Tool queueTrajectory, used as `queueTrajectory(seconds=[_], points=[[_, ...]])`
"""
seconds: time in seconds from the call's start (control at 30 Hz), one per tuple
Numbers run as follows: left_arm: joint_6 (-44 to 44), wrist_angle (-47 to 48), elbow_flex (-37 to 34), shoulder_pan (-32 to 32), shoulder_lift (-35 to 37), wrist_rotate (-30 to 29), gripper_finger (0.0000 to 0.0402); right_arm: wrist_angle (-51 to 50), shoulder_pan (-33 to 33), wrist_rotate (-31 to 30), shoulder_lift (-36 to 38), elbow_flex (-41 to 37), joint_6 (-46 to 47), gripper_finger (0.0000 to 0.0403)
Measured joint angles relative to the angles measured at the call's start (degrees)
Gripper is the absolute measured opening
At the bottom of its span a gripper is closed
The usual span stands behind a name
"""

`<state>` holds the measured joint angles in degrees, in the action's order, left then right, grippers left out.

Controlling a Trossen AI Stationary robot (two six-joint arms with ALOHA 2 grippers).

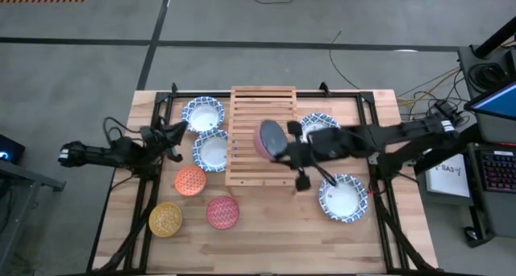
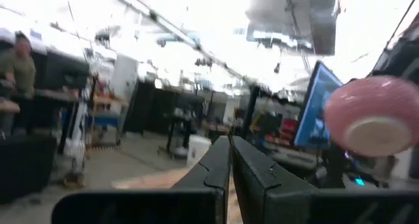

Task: Place and stack bowls onto a shelf
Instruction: Put the blue bowl on the shelf

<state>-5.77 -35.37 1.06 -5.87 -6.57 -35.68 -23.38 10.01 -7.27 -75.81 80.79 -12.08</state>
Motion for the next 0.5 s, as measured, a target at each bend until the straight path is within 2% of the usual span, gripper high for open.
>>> queueTrajectory(seconds=[0.17,0.3,0.5], points=[[-6.7,-4.5,0.0,0.0,0.2,-2.2,0.0000,-9.9,-8.2,-0.4,-6.2,8.6,-4.0,0.0013],[-7.4,-3.6,0.0,0.0,0.2,-4.4,0.0000,-19.9,-12.7,-1.3,-11.2,14.4,-5.9,0.0013],[-7.9,-2.6,0.0,0.0,0.2,-4.4,0.0000,-31.3,-16.1,-10.3,-17.4,21.8,-10.2,0.0013]])
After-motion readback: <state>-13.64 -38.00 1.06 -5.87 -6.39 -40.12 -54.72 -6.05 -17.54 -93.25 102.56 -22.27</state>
